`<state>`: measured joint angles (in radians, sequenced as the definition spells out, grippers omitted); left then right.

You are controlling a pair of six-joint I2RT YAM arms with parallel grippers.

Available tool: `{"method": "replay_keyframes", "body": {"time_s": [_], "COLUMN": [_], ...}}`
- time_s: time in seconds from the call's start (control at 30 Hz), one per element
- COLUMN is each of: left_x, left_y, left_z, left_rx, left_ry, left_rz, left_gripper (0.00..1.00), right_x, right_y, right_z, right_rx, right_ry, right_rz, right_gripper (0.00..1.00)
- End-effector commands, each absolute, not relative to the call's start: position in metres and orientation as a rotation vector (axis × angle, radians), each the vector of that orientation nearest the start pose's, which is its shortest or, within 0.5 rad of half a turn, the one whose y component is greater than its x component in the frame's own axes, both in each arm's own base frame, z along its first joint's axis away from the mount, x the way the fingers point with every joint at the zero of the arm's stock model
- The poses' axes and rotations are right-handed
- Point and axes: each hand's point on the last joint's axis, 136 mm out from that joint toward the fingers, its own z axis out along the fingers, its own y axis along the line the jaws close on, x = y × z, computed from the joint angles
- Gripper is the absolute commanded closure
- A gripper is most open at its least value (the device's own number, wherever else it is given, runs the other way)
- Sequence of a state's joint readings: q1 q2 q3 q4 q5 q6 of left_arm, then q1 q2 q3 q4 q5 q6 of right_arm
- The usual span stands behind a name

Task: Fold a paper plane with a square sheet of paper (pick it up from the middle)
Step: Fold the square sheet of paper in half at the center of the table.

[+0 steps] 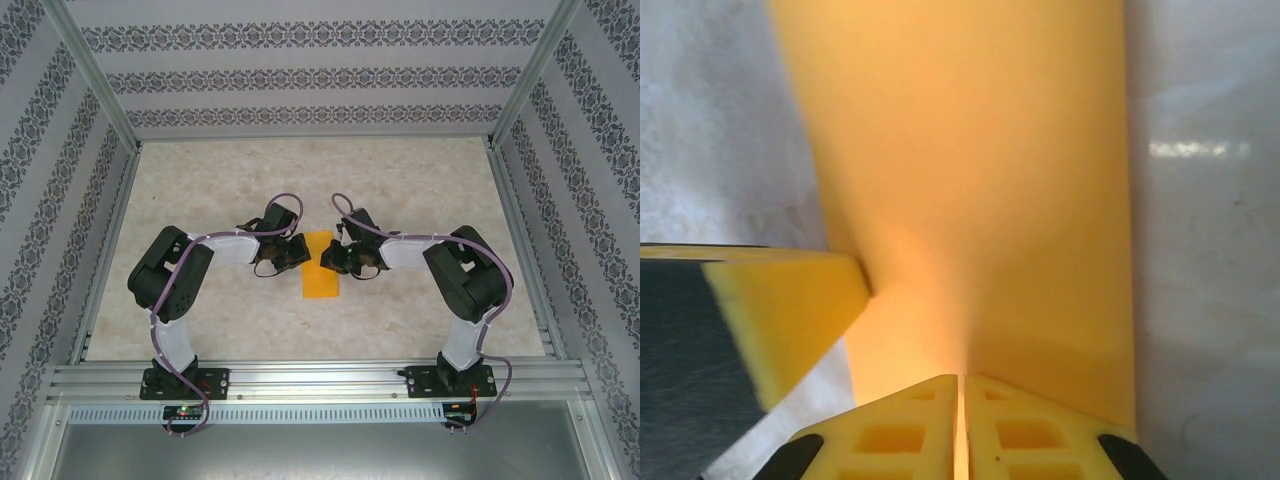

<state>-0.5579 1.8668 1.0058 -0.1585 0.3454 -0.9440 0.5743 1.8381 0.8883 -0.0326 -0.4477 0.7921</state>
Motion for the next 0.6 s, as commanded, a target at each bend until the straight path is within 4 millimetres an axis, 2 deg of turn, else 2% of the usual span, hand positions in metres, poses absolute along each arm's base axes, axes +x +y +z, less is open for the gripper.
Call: {"method": "replay_keyframes", "body": {"time_s": [0.0,0.07,0.13,0.37,0.43,0.57], "left_x": [0.316,0.316,0.316,0.315,0.315,0.315], "left_y": [-0.261,-0.261,-0.26,-0.259,-0.259,-0.259], "left_z": [-0.012,-0.012,-0.012,-0.012,-0.012,-0.012], "left_rx": [-0.409,-0.404,-0.404,-0.401,-0.396,-0.39], "left_ry": [2.894,2.895,2.896,2.899,2.902,2.903], "left_rz": [-0.753,-0.746,-0.739,-0.731,-0.727,-0.723], "left_gripper": [0.97,0.97,0.97,0.97,0.97,0.97], "right_x": [0.297,0.295,0.295,0.3,0.295,0.283], "right_y": [0.277,0.272,0.271,0.282,0.282,0.276], "right_z": [-0.005,-0.013,-0.012,0.049,0.052,0.041], "right_rx": [0.148,0.172,0.177,0.095,0.084,0.101], "right_ry": [2.807,2.821,2.821,2.672,2.672,2.698], "right_rz": [1.026,1.012,1.025,1.152,1.169,1.143], "right_gripper": [0.88,0.87,0.87,0.85,0.85,0.85]}}
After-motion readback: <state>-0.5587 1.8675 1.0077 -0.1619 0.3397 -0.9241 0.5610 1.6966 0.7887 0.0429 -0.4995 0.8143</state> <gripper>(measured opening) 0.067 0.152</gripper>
